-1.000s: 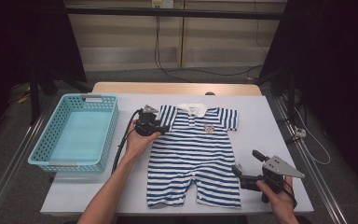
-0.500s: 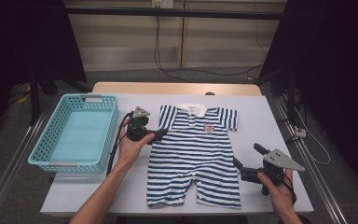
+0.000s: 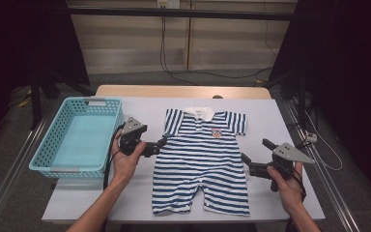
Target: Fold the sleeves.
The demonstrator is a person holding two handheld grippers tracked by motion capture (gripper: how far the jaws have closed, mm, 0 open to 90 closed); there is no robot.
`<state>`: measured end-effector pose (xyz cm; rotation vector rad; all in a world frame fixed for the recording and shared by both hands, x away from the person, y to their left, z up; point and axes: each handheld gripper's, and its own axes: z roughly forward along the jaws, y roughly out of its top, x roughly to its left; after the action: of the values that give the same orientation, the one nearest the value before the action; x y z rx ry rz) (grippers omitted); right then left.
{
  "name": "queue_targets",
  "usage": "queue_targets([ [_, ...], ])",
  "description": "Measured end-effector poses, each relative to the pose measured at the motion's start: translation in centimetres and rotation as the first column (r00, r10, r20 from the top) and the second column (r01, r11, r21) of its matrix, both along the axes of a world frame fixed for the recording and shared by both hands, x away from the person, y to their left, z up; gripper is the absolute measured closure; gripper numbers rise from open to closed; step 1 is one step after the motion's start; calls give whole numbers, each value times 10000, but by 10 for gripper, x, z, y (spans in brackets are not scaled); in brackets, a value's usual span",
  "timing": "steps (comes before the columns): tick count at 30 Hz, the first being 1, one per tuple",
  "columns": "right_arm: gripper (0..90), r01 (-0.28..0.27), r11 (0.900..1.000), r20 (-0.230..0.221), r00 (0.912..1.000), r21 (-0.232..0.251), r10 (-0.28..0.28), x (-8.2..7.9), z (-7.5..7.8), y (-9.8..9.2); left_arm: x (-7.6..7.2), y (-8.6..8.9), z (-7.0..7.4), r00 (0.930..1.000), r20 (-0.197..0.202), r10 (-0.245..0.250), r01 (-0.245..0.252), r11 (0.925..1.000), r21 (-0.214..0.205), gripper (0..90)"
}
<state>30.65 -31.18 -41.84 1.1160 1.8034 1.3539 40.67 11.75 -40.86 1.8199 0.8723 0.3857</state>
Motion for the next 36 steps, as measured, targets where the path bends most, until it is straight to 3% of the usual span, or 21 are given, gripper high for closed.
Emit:
queue_targets([
  [6,29,153,9998,-177,9997,-126,-156,13,-1,-3,-15,9,4,9996,182,228,-223,9994,-264,57],
  [11,28,309,9994,-263,9992,-132,-312,21,0,-7,-27,14,6,9988,461,190,-193,9998,54,57],
  [13,28,291,9993,-266,9992,-236,-297,27,1,-8,-31,18,7,9983,502,294,-294,9996,-14,57],
  [15,28,367,9988,-291,9989,-326,-377,31,2,-7,-34,22,7,9980,405,481,-476,9988,-134,57],
  [19,34,491,9978,-238,9985,-446,-502,40,5,-8,-41,32,4,9956,515,784,-790,9968,93,58],
  [24,48,646,9954,-51,9979,-703,-651,50,5,-9,-48,41,3,9957,471,801,-797,9968,-93,57],
  [25,56,639,9955,-1,9979,-699,-640,52,5,-10,-50,43,4,9961,430,774,-779,9969,97,57],
  [27,56,702,9954,-140,9974,-650,-712,56,7,-11,-58,45,4,9968,321,731,-722,9970,-279,44],
  [31,56,765,9948,-101,9970,-667,-773,66,8,-14,-69,52,6,9958,552,733,-722,9972,-213,38],
  [36,68,1015,9921,-401,9937,-742,-1046,82,7,-15,-76,65,5,9922,760,989,-973,9950,-243,36],
])
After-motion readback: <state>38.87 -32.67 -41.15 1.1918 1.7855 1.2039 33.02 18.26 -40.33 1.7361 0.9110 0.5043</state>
